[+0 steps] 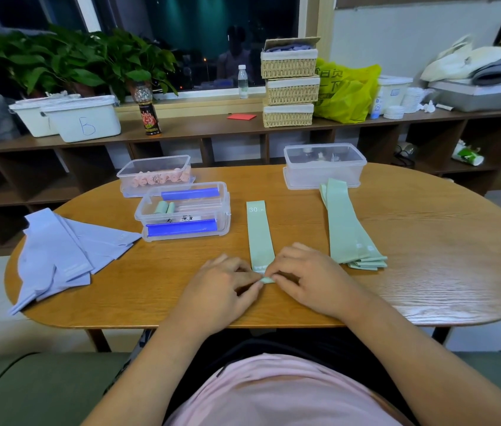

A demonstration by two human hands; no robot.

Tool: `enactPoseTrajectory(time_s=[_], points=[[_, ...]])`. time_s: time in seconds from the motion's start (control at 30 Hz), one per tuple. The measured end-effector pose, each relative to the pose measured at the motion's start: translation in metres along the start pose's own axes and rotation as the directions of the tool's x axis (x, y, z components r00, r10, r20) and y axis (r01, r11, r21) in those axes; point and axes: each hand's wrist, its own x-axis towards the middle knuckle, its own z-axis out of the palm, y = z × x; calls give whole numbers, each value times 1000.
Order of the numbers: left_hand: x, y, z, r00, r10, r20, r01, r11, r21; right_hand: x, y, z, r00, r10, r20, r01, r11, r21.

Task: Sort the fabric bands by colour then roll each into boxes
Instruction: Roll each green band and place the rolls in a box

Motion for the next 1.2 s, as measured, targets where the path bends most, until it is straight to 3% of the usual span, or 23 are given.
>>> enactPoseTrajectory(time_s=[0.23,0.4,0.63,1.03,1.2], points=[[0,4,-4,994,-41,97,35,997,68,-2,1,1,1000,-3,13,4,1000,-24],[0,5,-6,995,-84,58,83,996,16,-2,0,1,1000,25,6,-24,997,-80],[0,4,-6,993,48,104,-49,999,4,0,1,2,998,58,19,-56,993,-107],[7,-1,-3,992,-14,122,14,1000,0,1,-1,4,997,72,14,-69,987,-149],[27,-6,-5,995,-71,76,79,991,-110,1,2,6,998,64,-8,-65,990,-127]])
